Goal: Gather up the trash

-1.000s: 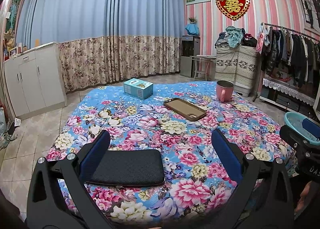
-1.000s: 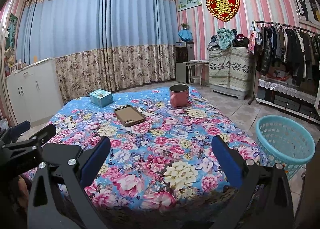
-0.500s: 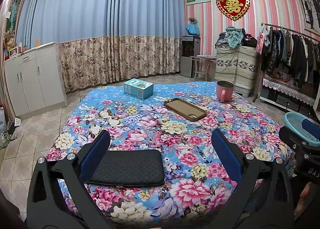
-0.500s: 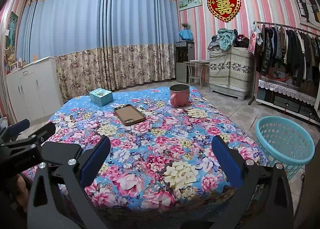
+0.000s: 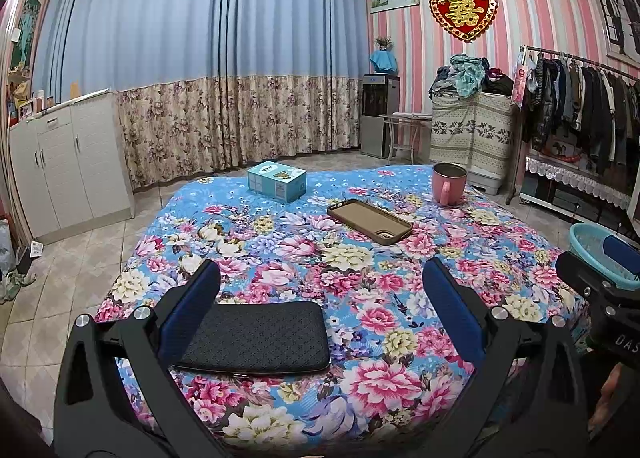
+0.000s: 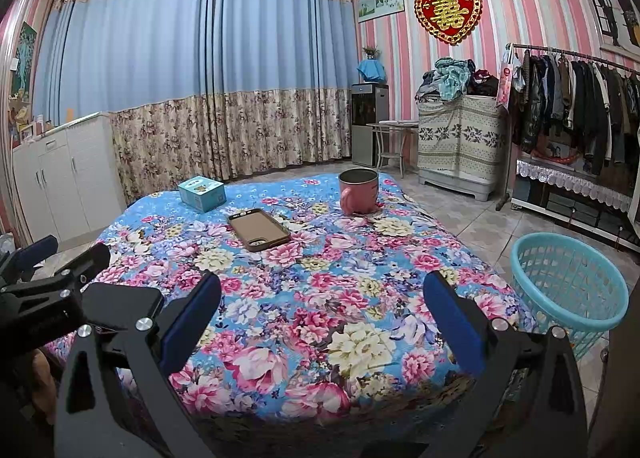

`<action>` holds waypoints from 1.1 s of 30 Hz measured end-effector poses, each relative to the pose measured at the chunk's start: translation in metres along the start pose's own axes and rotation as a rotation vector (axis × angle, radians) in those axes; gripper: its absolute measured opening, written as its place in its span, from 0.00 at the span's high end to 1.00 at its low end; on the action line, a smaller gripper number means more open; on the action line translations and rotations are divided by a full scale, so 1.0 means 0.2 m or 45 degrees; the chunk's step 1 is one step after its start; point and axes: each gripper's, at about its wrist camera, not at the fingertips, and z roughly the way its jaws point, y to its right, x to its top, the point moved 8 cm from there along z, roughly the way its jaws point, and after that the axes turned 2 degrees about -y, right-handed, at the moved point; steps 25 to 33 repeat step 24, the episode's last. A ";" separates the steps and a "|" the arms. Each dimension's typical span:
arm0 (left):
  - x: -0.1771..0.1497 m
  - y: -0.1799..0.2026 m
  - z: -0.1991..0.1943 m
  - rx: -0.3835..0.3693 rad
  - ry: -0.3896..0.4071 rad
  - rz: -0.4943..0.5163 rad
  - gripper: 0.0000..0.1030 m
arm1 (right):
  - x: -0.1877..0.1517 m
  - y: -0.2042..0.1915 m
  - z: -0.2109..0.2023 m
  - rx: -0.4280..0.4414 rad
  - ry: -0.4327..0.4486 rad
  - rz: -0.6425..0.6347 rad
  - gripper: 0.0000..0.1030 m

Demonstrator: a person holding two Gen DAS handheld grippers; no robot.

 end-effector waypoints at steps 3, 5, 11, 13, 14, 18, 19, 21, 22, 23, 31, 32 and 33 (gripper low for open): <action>0.00 0.00 -0.01 0.001 0.004 0.002 0.05 | 0.00 0.00 0.00 -0.005 0.003 0.000 0.04; 0.01 0.00 -0.01 0.004 0.009 0.006 0.05 | 0.00 0.00 0.00 -0.005 0.002 -0.001 0.04; 0.01 0.00 -0.01 0.008 0.014 0.012 0.05 | 0.00 0.00 0.00 -0.005 0.002 -0.002 0.04; 0.01 0.00 -0.01 0.011 0.016 0.013 0.05 | 0.00 0.00 0.00 -0.005 0.003 -0.002 0.04; 0.01 0.00 -0.01 0.010 0.018 0.014 0.05 | 0.00 0.00 0.00 -0.005 0.002 -0.001 0.04; 0.01 0.01 -0.03 -0.003 0.027 0.023 0.05 | 0.00 0.00 0.00 -0.005 0.003 -0.002 0.04; 0.02 0.02 -0.03 -0.002 0.028 0.026 0.05 | 0.00 0.00 0.00 -0.005 0.003 -0.002 0.04; 0.01 0.02 -0.03 -0.001 0.026 0.025 0.05 | 0.00 0.00 0.00 -0.005 0.003 -0.001 0.04; 0.01 0.02 -0.03 -0.001 0.024 0.023 0.05 | 0.00 0.00 0.00 -0.006 0.002 -0.001 0.04; 0.01 0.02 -0.02 0.000 0.021 0.020 0.05 | 0.00 0.00 0.00 -0.006 0.001 -0.002 0.04; 0.01 0.02 -0.02 0.001 0.019 0.018 0.05 | 0.00 0.00 0.00 -0.006 0.000 -0.001 0.04; 0.01 0.02 -0.02 0.001 0.019 0.018 0.05 | 0.00 0.00 0.00 -0.006 0.000 -0.001 0.04; 0.01 0.02 -0.02 0.001 0.019 0.018 0.05 | 0.00 0.00 0.00 -0.006 0.000 -0.001 0.04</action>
